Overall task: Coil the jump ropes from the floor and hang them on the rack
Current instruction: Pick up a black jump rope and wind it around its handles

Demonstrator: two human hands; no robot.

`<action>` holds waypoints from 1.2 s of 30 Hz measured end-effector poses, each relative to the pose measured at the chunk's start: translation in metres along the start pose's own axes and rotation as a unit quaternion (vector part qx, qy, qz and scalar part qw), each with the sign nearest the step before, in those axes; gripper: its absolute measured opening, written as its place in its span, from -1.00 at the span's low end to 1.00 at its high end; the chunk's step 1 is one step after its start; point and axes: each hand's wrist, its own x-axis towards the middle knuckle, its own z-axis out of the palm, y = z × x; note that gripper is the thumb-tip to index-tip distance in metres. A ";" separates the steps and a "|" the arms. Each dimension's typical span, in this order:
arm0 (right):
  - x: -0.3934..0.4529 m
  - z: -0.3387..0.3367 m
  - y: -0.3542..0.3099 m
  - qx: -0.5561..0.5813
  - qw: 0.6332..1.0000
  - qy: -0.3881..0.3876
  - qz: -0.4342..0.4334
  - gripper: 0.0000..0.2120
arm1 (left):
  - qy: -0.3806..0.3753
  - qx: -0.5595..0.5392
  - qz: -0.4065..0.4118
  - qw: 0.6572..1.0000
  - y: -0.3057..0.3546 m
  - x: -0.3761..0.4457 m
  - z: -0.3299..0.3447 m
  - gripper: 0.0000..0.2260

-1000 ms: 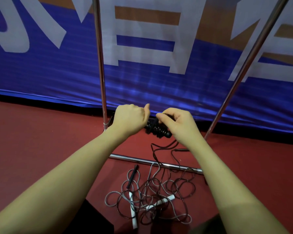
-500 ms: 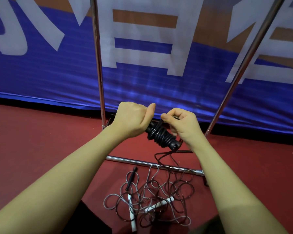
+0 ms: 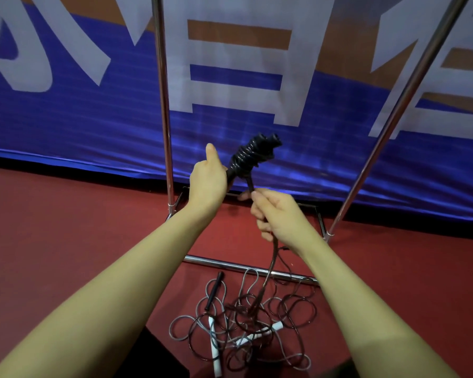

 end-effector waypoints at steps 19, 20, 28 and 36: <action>-0.010 0.008 -0.004 -0.204 0.973 -0.065 -0.091 -0.86 | 0.075 0.406 0.088 0.907 -0.023 0.003 0.005 -0.55; -0.010 0.007 -0.005 -0.213 0.971 -0.061 -0.091 -0.86 | 0.073 0.414 0.122 0.899 -0.021 0.001 0.004 -0.57; -0.007 -0.011 -0.011 -0.207 0.968 0.080 -0.117 -0.79 | 0.021 0.425 0.273 0.863 -0.028 -0.002 0.003 -0.53; -0.004 -0.026 -0.018 -0.059 0.984 0.146 -0.081 -0.81 | 0.034 0.374 0.425 0.823 -0.017 -0.003 0.004 -0.52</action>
